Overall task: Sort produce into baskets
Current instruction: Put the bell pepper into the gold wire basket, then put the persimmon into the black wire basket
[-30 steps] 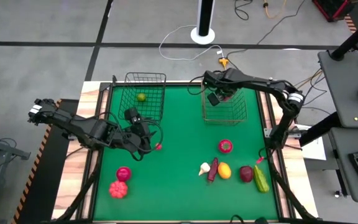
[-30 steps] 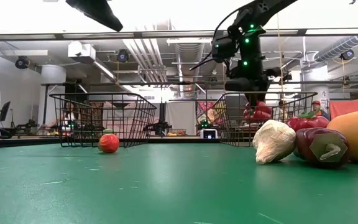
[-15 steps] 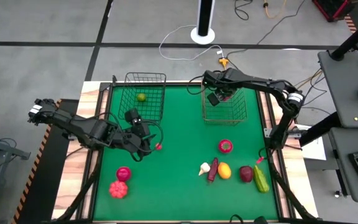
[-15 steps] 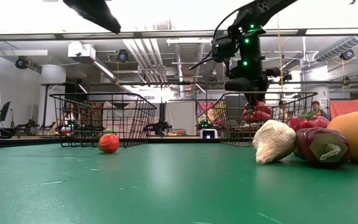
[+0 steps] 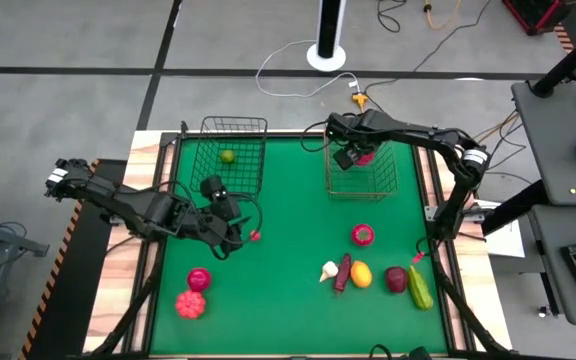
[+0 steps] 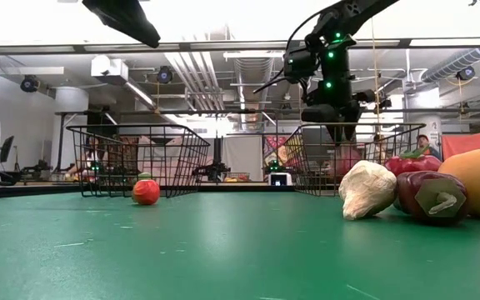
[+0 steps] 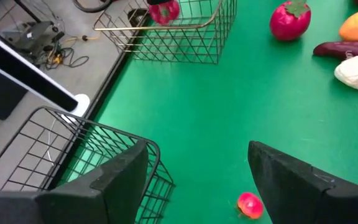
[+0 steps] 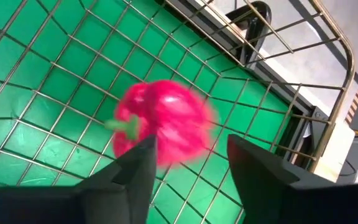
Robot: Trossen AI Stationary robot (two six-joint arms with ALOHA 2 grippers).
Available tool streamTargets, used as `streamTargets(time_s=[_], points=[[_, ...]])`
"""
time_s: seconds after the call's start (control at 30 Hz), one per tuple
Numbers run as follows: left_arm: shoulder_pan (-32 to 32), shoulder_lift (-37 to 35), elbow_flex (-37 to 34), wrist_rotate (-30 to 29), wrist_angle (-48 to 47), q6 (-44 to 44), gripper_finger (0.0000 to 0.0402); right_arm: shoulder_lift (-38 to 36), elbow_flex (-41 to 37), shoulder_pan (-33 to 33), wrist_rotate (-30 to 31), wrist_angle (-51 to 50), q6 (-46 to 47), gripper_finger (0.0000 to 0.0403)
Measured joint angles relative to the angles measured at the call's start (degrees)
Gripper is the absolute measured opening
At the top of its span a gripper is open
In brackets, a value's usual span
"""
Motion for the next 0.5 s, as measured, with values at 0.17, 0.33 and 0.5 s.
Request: streamTargets(time_s=[0.17, 0.33, 0.5], points=[[0.0, 0.0, 0.0, 2.5, -0.1, -0.2, 0.0259, -1.1, 0.0, 0.0, 0.0, 0.0, -0.3, 0.0226], [0.0, 0.1, 0.0, 7.2, -0.1, -1.1, 0.0259, -4.4, 0.0, 0.3, 0.0, 0.0, -0.3, 0.0250], [-0.1, 1.8, 0.0, 7.9, 0.0, -2.3, 0.0259, -9.7, 0.0, 2.8, 0.0, 0.1, -0.3, 0.0261]])
